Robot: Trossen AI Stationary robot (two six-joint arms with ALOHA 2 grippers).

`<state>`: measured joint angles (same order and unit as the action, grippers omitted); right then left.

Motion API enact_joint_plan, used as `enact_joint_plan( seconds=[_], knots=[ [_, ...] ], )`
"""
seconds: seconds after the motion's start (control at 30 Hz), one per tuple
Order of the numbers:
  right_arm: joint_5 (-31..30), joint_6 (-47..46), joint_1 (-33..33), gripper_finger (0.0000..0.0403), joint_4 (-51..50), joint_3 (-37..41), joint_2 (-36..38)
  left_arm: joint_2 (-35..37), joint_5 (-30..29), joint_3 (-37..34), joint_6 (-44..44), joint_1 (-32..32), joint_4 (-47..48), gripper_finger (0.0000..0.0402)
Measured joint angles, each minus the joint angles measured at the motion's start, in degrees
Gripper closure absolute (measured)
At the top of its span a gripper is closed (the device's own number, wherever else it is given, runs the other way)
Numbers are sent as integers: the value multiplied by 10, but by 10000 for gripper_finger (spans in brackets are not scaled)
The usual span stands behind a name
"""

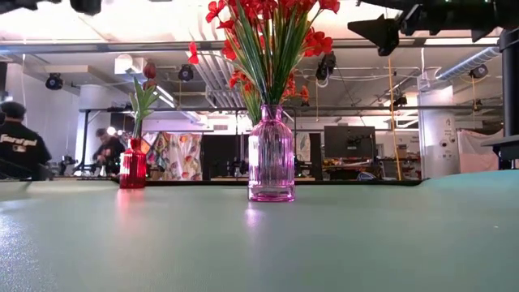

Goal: Sort flowers into vase by color
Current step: Return to Home Position

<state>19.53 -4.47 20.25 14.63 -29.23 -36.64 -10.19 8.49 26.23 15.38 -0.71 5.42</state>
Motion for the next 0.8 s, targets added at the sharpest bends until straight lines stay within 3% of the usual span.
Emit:
enact_joint_plan(
  seconds=[0.2,0.33,0.47,0.6,0.8],
  knots=[
    [1,0,0,77,36,35,32,33,0,-98,-72,0,-94,173],
    [6,-5,0,78,39,56,51,64,0,-117,-112,0,-96,216],
    [25,-12,0,78,39,71,68,104,-2,-92,-119,0,-51,255],
    [33,-21,0,78,41,82,83,95,-3,-38,-122,0,42,283],
    [34,-20,2,78,41,102,110,102,-4,-20,-111,0,58,307]
  ],
)
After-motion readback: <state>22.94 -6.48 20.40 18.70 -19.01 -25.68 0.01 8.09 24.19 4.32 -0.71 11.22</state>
